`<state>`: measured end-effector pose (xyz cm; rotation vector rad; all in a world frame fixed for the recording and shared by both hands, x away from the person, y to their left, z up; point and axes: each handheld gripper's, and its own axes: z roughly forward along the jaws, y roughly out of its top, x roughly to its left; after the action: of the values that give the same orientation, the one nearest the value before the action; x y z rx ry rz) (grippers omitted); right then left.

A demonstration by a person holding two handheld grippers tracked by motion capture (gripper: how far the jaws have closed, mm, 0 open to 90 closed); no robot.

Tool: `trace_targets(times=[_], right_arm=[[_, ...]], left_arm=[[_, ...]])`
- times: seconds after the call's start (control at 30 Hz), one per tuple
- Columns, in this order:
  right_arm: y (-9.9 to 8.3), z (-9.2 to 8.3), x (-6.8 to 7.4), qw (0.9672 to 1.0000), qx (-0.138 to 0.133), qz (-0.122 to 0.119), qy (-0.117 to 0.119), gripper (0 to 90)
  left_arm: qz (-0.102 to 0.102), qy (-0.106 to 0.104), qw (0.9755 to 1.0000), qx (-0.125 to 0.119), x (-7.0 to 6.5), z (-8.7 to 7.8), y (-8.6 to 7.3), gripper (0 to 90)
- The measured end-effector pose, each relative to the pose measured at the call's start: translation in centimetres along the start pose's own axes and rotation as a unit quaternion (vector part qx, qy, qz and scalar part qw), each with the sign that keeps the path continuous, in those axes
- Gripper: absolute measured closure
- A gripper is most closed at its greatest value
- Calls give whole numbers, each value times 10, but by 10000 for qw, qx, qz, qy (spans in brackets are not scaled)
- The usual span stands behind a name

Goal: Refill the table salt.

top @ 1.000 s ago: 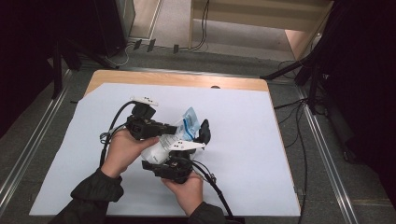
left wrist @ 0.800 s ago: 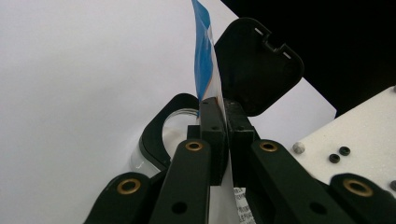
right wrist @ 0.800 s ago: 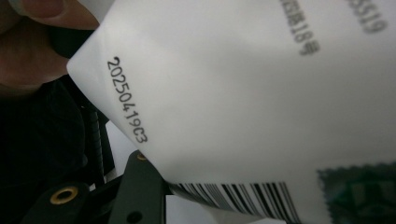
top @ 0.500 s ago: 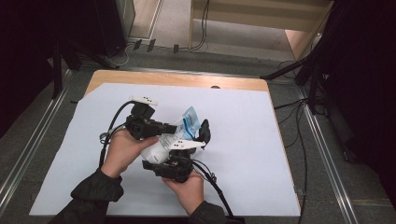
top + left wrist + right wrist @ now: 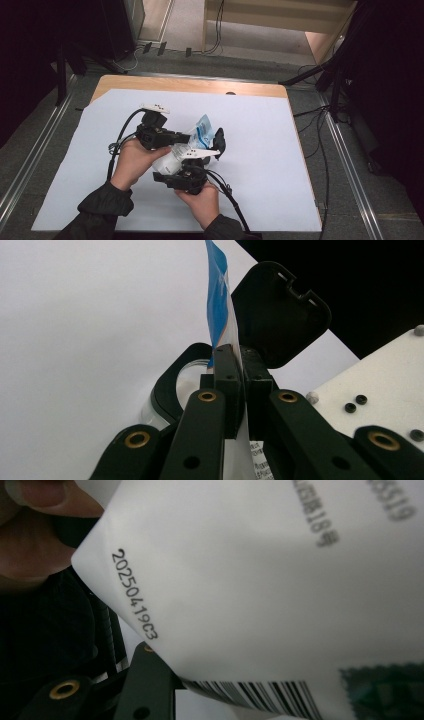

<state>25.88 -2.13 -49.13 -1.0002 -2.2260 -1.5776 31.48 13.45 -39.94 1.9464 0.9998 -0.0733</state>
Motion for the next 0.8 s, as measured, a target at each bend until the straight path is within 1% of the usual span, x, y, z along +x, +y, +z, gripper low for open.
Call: trace_targets(times=[0.13,0.23,0.37,0.43,0.53,0.8], right_arm=[[0,1,0,10000,-10,-67,5,613],[-1,1,0,9998,7,-177,9,597],[-2,2,1,9994,29,-326,-71,596],[-2,3,1,9994,55,-336,-79,603],[-2,2,0,9995,79,-285,-84,633],[-2,1,0,9998,-9,-191,-65,645]], left_arm=[[1,12,10000,-3,1,0,0,895],[1,23,10000,-2,0,0,0,895],[37,16,10000,26,-1,0,0,895],[40,19,10000,30,-1,1,0,895],[39,7,10000,21,-1,2,0,895],[32,-2,10000,-39,-1,1,0,895]])
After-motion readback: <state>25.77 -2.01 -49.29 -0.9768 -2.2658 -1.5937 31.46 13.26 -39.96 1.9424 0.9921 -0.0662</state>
